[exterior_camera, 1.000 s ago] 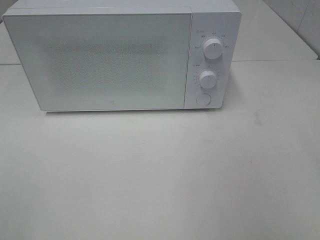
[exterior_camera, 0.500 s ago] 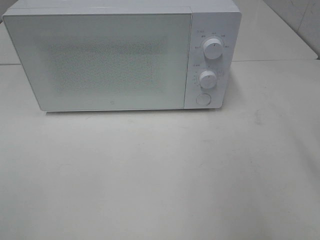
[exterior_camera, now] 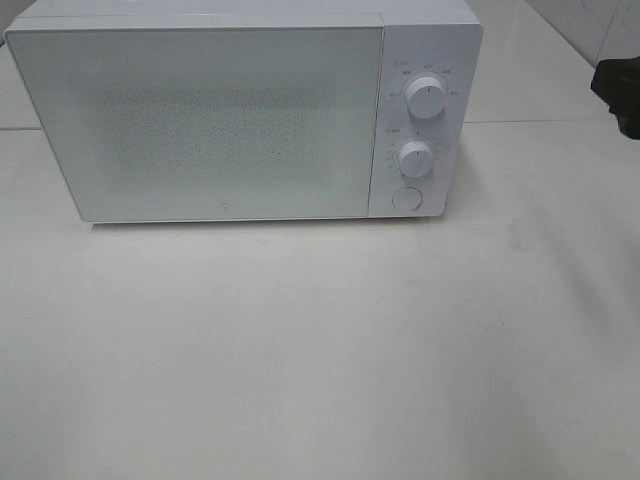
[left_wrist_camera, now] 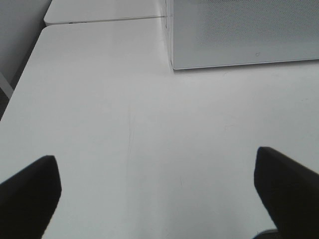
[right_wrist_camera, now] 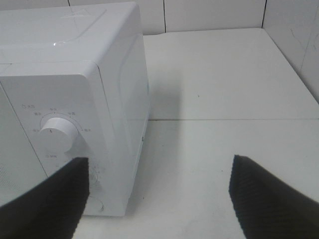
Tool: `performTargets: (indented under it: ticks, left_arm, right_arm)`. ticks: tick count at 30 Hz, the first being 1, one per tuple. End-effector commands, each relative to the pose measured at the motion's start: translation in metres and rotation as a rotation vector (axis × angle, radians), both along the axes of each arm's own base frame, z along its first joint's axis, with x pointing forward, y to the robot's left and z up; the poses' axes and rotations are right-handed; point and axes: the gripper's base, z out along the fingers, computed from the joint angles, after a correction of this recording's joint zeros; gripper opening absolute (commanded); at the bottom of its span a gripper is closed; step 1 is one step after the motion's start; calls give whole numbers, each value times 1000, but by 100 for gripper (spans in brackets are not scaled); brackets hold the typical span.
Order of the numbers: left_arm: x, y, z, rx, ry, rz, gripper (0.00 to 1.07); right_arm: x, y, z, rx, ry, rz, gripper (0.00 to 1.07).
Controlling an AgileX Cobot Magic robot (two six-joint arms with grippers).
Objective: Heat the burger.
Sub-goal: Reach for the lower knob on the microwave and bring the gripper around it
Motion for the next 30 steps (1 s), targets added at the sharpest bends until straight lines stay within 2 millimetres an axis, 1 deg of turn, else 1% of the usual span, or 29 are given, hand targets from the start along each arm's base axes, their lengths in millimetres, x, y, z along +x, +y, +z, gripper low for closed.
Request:
performTargets:
  ticks: [1,3,5,6,10,13,14,15,16,18,19,20,21,22,23,24,25,26,28,29,30]
  left_arm:
    - [-3,-1,0,-9,-34,3,98]
    - [-3,-1,0,-9,-34,3,98]
    - [-3,-1,0,-9,-34,3,98]
    - [-3,-1,0,-9,-34,3,98]
    - [-3,-1,0,-9,-34,3,98]
    - [-3,-1,0,-8,-34,3,98]
    - [-2,0,0,-8,-31,4,98]
    - [-2,0,0,-8,-31,4,98]
    - [-2,0,0,-8,-27,4,98]
    - [-2,0,0,-8,-27,4,98]
    - [-2,0,0,-8,-27,4,98]
    - [-2,0,0,-8,-27,4,98]
    - [-2,0,0,-8,-27,4,98]
    - [-2,0,0,-8,-27,4,98]
    - [-2,0,0,-8,-27,4,98]
    - [-2,0,0,-8,-27,4,98]
    - [-2,0,0,-8,-27,4,98]
    - [-2,0,0,-8,-27,4,98]
    - [-2,0,0,-8,-27,4,98]
    - [-2,0,0,-8,-27,4,98]
    - [-2,0,0,-8,-27,4,98]
  right_arm:
    - [1,0,-6,-25,-71,4,75]
    - [1,-4,-15,-44,-154,-36,75]
    - [0,-6,-18,-40,-167,-58,75]
    - [-1,-9,-24,-21,-164,-92,75]
    - [-4,-10,-30,0,-172,-117,75]
    - [-9,-4,-35,7,-201,-108,75]
    - [-11,-1,-41,7,-194,-114,75]
    - [-11,-1,-41,7,-194,-114,75]
    - [-12,4,-47,-4,-189,-111,75]
    - [-11,8,-50,-12,-185,-106,75]
    - [-10,17,-55,-41,-168,-76,75]
    - [-9,20,-58,-54,-163,-66,75]
    - [-9,20,-58,-54,-163,-66,75]
    - [-9,30,-63,-86,-155,-36,75]
    - [-9,30,-63,-86,-155,-36,75]
    - [-9,34,-65,-100,-157,-28,75]
    - [-10,41,-68,-113,-158,-17,75]
    - [-10,41,-68,-113,-158,-17,75]
    - [-13,52,-72,-119,-167,-34,75]
    - [-13,52,-72,-119,-167,-34,75]
    - [-15,58,-75,-121,-166,-39,75]
